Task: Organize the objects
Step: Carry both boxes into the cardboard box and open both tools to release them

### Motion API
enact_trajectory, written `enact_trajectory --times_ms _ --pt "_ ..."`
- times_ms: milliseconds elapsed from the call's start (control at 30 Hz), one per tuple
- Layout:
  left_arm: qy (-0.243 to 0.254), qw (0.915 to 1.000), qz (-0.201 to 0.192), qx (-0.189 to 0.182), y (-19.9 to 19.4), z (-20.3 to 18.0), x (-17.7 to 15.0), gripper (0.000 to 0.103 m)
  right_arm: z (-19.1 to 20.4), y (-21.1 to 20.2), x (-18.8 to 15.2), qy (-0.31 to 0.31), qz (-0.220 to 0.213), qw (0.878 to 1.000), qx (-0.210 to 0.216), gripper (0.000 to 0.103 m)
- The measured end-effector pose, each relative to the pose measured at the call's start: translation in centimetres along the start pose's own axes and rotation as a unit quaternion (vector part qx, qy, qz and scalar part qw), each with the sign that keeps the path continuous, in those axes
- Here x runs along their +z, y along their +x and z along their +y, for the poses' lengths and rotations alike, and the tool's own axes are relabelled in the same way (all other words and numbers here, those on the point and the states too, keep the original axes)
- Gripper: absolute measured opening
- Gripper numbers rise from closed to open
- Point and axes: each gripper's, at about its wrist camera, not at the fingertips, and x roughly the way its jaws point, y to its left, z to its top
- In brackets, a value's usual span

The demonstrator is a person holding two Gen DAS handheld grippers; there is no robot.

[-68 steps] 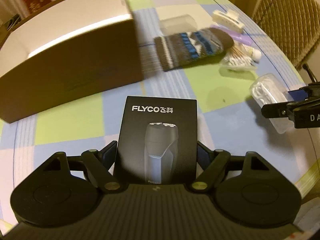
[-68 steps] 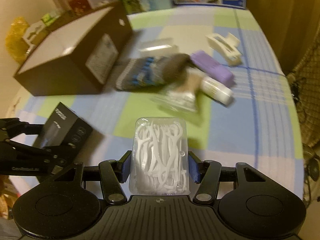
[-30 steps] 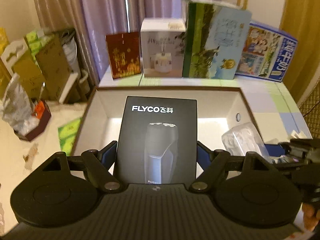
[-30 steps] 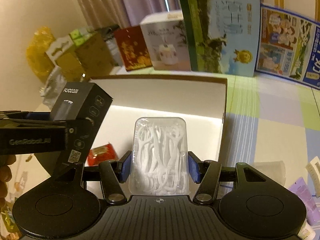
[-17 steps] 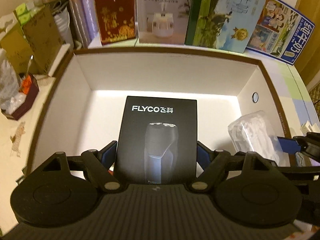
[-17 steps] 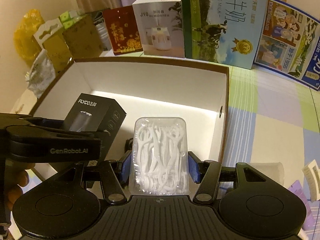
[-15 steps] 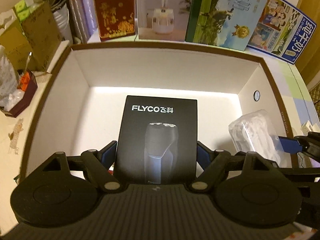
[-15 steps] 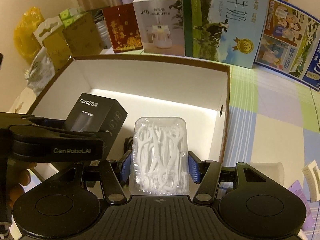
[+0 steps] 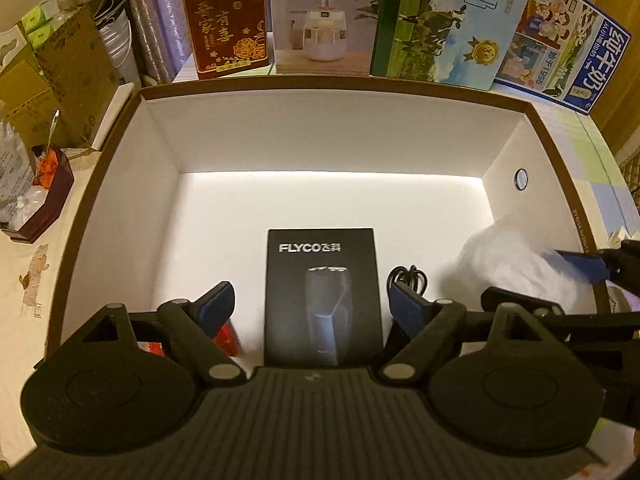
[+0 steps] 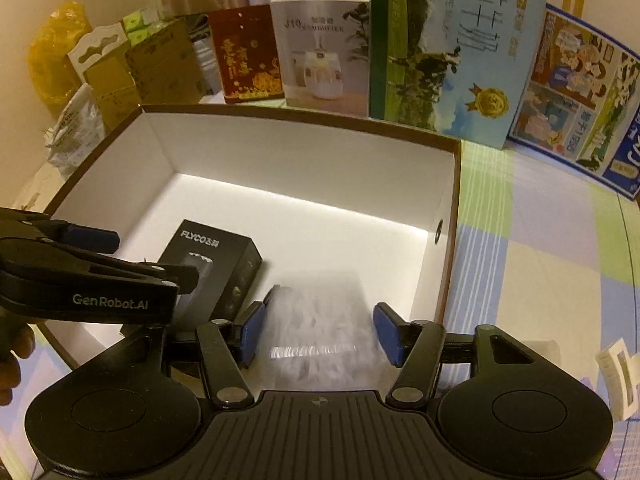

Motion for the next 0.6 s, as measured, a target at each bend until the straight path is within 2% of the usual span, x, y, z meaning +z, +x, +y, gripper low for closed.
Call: enact_trajectory --times_ms 67,367,600 --pt "0.003 1.0000 -0.001 0.002 -0.2 0.2 -0.1 0.083 0.1 -0.4 -0.1 -0.003 -0.008 1.000 0.004 0.073" --pt "0.017 0.9997 -0.003 0.017 -1.7 0.9 -0.9 0.089 0.1 -2.2 -1.1 -0.001 -0.012 1.000 0.023 0.084" --pt "0.022 0.9993 -0.008 0.028 -3.3 1.2 -1.6 0.090 0.3 -3.8 -1.8 0.011 -0.017 0.999 0.034 0.088"
